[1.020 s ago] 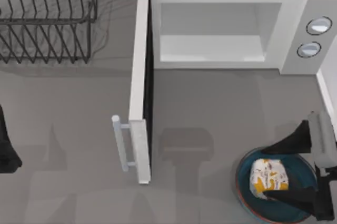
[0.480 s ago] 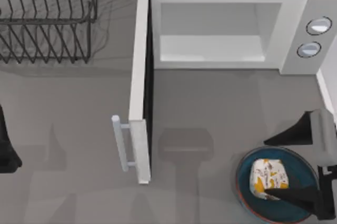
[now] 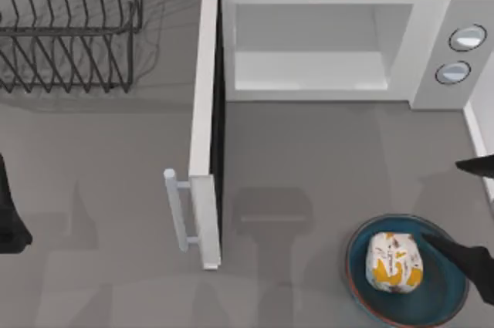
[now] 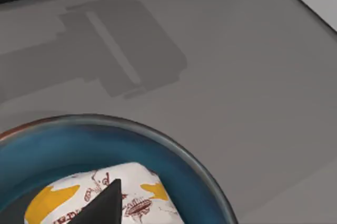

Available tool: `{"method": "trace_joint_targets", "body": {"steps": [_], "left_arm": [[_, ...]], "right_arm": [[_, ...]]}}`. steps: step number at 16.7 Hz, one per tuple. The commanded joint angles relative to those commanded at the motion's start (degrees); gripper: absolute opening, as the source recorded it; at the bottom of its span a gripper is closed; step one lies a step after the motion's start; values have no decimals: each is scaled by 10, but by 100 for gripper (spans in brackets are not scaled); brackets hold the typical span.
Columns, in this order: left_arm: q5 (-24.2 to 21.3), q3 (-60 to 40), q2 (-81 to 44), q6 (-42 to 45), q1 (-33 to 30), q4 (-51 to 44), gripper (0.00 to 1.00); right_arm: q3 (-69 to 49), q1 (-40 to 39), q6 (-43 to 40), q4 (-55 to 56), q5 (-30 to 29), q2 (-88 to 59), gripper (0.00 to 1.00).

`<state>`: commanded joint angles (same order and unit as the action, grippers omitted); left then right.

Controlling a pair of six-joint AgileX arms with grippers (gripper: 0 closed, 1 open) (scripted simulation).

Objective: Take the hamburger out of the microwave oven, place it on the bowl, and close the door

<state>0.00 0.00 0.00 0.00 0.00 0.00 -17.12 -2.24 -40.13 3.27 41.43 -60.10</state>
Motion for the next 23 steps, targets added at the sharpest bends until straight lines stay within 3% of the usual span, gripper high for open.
{"method": "trace_joint_targets", "body": {"steps": [8,12,19,23], "left_arm": [[0,0,0,0,0,0,100],[0,0,0,0,0,0,100],[0,0,0,0,0,0,100],[0,0,0,0,0,0,70]], "right_arm": [[119,16,279,-23,-289,455,100],[160,21,376,-31,-388,575,100],[171,22,401,-33,-414,601,100],[171,22,401,-33,-414,601,100]]}}
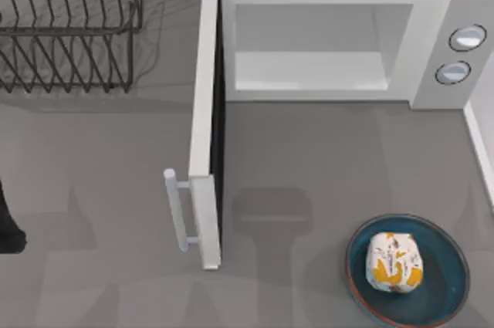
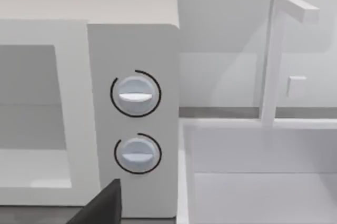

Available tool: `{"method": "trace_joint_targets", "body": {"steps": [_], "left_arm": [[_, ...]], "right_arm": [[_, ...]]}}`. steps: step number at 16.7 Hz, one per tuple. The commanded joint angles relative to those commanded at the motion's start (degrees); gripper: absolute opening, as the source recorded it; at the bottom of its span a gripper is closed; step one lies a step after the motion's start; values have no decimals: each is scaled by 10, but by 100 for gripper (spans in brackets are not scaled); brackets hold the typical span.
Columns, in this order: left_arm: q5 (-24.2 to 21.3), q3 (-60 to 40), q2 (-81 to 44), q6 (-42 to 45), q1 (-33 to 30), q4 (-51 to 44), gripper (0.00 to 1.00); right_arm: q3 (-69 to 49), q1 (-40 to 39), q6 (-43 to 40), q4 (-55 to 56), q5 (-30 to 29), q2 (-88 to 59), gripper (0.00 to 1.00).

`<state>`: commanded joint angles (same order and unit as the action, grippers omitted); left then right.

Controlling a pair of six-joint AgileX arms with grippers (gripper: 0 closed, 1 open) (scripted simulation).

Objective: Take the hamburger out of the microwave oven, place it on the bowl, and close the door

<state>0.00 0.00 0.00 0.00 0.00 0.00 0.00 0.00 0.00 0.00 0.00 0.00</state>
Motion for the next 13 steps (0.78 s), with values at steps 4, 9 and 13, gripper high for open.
{"method": "trace_joint_targets", "body": {"steps": [4,9,13], "left_arm": [[0,0,0,0,0,0,40],[0,0,0,0,0,0,2],[0,0,0,0,0,0,0]], "right_arm": [[0,0,0,0,0,0,100],[0,0,0,0,0,0,100],[0,0,0,0,0,0,100]]}}
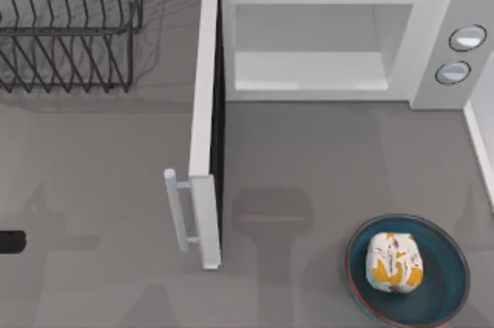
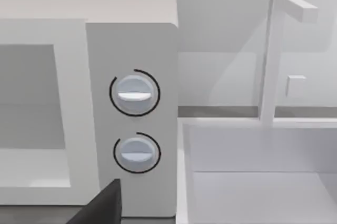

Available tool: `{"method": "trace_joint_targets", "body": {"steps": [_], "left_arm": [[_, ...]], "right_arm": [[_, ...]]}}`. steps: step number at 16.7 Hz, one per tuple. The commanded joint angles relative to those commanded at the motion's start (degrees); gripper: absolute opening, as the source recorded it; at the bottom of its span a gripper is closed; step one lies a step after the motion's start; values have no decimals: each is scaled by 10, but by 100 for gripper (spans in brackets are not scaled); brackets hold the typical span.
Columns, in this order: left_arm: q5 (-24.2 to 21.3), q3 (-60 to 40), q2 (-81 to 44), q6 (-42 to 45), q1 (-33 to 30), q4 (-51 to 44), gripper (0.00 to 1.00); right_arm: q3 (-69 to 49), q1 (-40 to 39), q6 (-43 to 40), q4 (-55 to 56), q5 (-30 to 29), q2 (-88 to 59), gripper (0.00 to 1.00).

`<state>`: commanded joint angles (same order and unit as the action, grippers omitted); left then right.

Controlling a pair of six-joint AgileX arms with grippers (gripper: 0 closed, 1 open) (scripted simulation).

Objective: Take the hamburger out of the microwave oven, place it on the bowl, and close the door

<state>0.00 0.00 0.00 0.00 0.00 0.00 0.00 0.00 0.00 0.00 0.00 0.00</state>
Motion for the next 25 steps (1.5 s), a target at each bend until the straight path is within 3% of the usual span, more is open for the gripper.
{"method": "trace_joint_targets", "body": {"steps": [6,13,18,25], "left_arm": [[2,0,-2,0,-2,2,0],[85,2,-103,2,-86,105,0],[89,3,-106,1,-89,109,0],[203,33,-125,2,-203,160,0]], "right_arm": [[0,0,0,0,0,0,100],[0,0,0,0,0,0,100],[0,0,0,0,0,0,100],[0,0,0,0,0,0,100]]}}
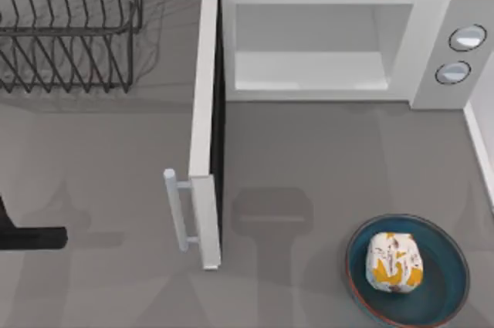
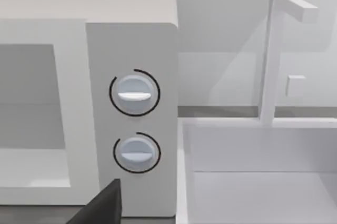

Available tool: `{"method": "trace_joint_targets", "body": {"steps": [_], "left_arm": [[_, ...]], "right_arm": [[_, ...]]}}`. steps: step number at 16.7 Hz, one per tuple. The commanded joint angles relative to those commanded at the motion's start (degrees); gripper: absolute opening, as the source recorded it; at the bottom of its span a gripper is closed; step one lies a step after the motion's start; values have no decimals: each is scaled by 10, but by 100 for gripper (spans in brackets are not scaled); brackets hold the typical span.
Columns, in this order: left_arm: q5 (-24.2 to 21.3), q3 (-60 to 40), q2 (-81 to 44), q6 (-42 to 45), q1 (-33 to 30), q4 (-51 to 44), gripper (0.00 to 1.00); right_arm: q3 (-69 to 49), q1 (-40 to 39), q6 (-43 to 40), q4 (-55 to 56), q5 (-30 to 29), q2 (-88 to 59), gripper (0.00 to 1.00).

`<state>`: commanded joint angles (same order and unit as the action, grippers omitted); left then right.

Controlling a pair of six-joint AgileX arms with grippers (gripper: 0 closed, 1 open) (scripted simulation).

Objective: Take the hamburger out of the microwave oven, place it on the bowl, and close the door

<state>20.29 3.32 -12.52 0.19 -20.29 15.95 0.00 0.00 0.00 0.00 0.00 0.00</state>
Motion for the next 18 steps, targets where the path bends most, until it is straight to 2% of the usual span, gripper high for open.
{"method": "trace_joint_targets", "body": {"steps": [6,14,17,18], "left_arm": [[10,0,-13,0,-10,11,0],[94,41,-120,2,-94,164,0],[95,41,-121,2,-95,166,0],[94,-3,-154,2,-81,164,0]], "right_arm": [[0,0,0,0,0,0,100],[0,0,0,0,0,0,100],[0,0,0,0,0,0,100],[0,0,0,0,0,0,100]]}}
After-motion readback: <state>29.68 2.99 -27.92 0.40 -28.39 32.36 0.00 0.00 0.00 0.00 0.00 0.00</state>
